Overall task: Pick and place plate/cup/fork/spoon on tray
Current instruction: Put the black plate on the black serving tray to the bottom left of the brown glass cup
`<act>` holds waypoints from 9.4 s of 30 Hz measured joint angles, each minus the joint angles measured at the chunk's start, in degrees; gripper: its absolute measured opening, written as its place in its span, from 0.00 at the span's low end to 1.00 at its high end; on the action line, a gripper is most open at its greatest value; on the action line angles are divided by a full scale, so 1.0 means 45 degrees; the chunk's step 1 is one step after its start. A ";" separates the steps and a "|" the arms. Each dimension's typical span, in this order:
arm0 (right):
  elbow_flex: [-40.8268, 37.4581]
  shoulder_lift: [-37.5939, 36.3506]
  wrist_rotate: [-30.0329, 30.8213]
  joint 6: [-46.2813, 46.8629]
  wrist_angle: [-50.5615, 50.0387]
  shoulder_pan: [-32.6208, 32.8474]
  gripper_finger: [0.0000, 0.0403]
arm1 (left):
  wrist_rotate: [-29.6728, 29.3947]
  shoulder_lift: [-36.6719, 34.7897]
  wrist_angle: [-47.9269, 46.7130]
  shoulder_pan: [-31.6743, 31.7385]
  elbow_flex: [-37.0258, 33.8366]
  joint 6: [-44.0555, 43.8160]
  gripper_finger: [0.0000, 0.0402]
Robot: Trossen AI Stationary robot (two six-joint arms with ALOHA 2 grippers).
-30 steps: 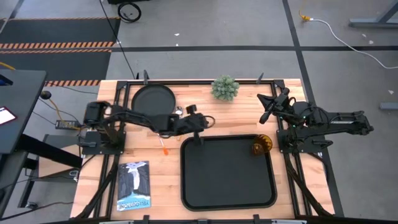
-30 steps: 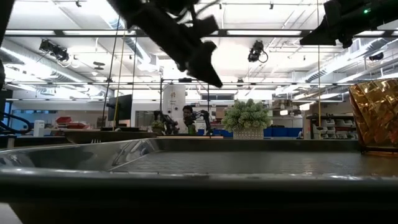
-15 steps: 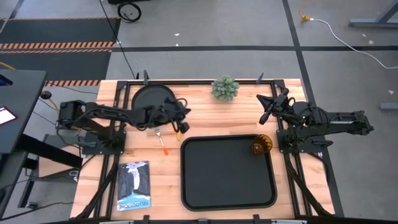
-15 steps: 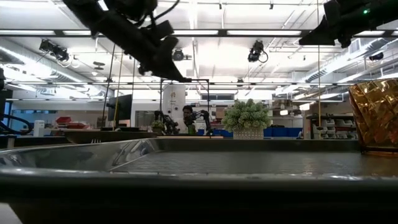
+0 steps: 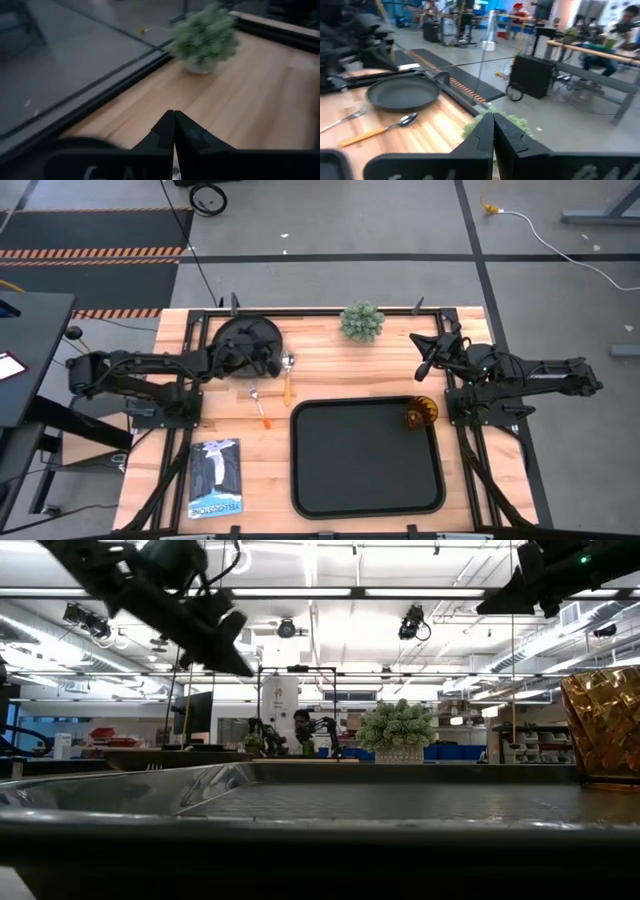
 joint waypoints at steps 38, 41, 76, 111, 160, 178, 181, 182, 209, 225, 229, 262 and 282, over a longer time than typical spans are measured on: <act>0.0000 0.2823 -0.2062 -0.0695 0.1872 -0.0029 0.02 | 0.5556 -0.0583 -0.2311 0.8150 -0.1066 -0.3101 0.25; 0.0000 0.3009 -0.2085 -0.0817 0.2192 -0.0080 0.02 | 0.5553 -0.0290 -0.3681 0.8387 -0.0195 -0.2988 0.25; 0.0000 0.3270 -0.2765 -0.0754 0.2610 -0.0840 0.02 | 0.4790 0.4076 -1.5324 0.6457 0.4826 -0.0538 0.25; 0.0000 0.3268 -0.4111 -0.0798 0.2856 -0.0835 0.02 | 0.2828 0.4081 -1.0299 0.9564 0.4816 -0.2218 0.28; 0.0000 0.3266 -0.4310 -0.0550 0.2916 -0.0826 0.02 | 0.1143 0.4084 -1.5217 -0.0830 0.3039 0.3827 0.29; -0.0002 0.3270 -0.4320 -0.0468 0.2944 -0.0826 0.02 | 0.0688 0.4081 -1.5151 -0.1039 0.2694 0.4005 0.26; -0.0002 0.3270 -0.4324 -0.0468 0.3015 -0.0826 0.02 | 0.0641 0.4081 -1.5640 -0.1034 0.2980 0.3801 0.25; 0.0000 0.3269 -0.4324 -0.0468 0.3033 -0.0826 0.02 | 0.0583 0.4081 -1.5765 -0.1036 0.3128 0.3705 0.25; -0.0005 0.3270 -0.4378 -0.0458 0.2960 -0.0821 0.02 | 0.1515 0.4081 -1.3622 -0.0473 0.3835 0.5645 0.33; -0.0005 0.3270 -0.4426 -0.0453 0.2960 -0.0821 0.02 | 0.1715 0.4081 -1.3798 -0.0306 0.3830 0.5814 0.39; -0.0002 0.3270 -0.4431 -0.0453 0.2961 -0.0821 0.02 | 0.1345 0.4081 -1.4024 -0.0313 0.3801 0.5976 0.37; -0.0004 0.3269 -0.4614 -0.0414 0.3101 -0.0811 0.02 | 0.1420 0.4090 -1.2414 -0.0354 0.2601 0.6383 0.07; -0.0005 0.3270 -0.4650 -0.0458 0.3101 -0.0811 0.02 | 0.1591 0.4071 -1.3840 -0.0414 0.3909 0.6338 0.03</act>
